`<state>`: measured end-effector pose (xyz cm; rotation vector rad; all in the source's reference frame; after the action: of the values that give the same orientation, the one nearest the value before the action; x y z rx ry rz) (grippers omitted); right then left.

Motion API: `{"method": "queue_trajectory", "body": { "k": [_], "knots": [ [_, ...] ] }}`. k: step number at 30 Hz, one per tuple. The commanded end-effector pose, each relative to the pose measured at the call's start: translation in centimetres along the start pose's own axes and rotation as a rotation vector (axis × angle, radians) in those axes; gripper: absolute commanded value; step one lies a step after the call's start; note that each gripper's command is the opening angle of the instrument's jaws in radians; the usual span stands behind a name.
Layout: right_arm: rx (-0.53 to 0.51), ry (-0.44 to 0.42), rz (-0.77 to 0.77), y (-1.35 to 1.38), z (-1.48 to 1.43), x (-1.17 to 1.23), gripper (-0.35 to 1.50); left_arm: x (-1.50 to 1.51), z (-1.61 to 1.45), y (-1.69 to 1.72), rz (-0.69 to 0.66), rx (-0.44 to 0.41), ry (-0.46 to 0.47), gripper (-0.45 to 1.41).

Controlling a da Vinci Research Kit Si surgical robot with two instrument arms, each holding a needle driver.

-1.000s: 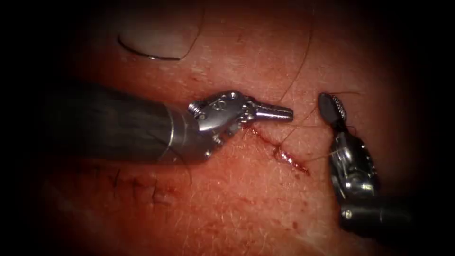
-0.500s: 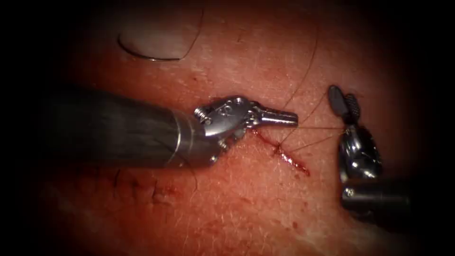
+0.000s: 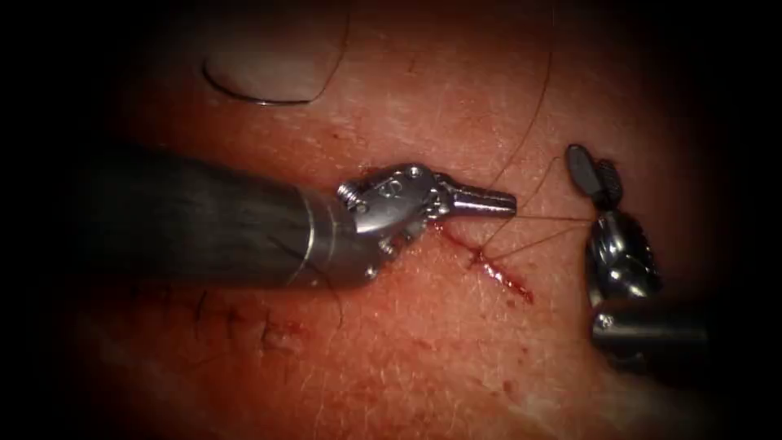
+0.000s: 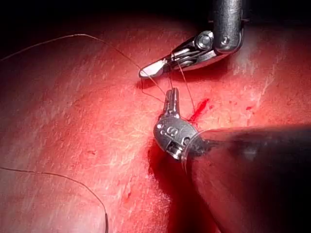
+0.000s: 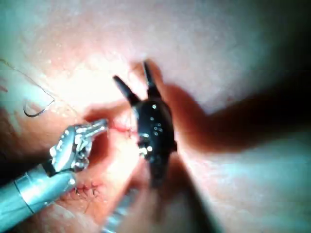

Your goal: Wound Closure

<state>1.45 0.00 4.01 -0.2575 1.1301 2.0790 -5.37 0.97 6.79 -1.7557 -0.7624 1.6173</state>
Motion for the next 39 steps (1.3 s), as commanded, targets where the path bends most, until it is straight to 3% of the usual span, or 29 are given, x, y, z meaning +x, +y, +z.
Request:
{"method": "queue_trajectory", "body": {
  "k": [1, 11, 19, 24, 26, 28, 29, 30, 35, 39],
  "knots": [
    [0.005, 0.008, -0.005, 0.01, 0.01, -0.09, 0.79, -0.09, 0.04, -0.02, -0.002, -0.001, -0.001, -0.45],
    [0.008, 0.040, -0.008, -0.03, 0.17, -0.14, 0.74, -0.09, 0.04, -0.01, -0.002, -0.002, -0.001, -0.45],
    [0.002, 0.005, -0.015, -0.04, 0.38, -0.27, 0.76, -0.09, 0.01, 0.00, -0.002, -0.005, -0.002, -0.45],
    [0.001, 0.000, -0.016, -0.03, 0.43, -0.30, 0.67, -0.09, 0.00, 0.00, -0.002, -0.007, -0.003, -0.45],
    [0.003, -0.003, -0.016, -0.03, 0.43, -0.30, 0.51, -0.09, 0.00, 0.00, -0.002, -0.007, -0.003, -0.45],
    [0.008, -0.010, -0.016, -0.04, 0.42, -0.30, 0.20, -0.09, 0.00, 0.00, -0.002, -0.007, -0.003, -0.45],
    [0.007, -0.010, -0.016, -0.05, 0.42, -0.30, 0.02, -0.09, 0.00, 0.00, -0.002, -0.007, -0.003, -0.45],
    [0.011, -0.015, -0.016, -0.06, 0.42, -0.29, -0.28, -0.09, 0.00, 0.00, -0.002, -0.007, -0.003, -0.45],
    [0.020, -0.058, -0.073, -0.16, 0.35, -0.20, -0.35, -0.09, -0.01, 0.00, -0.002, -0.008, -0.003, -0.45],
    [0.041, -0.039, -0.094, -0.33, 0.28, -0.07, -0.35, -0.08, -0.03, -0.01, -0.003, -0.010, -0.004, -0.45]
  ]
}}
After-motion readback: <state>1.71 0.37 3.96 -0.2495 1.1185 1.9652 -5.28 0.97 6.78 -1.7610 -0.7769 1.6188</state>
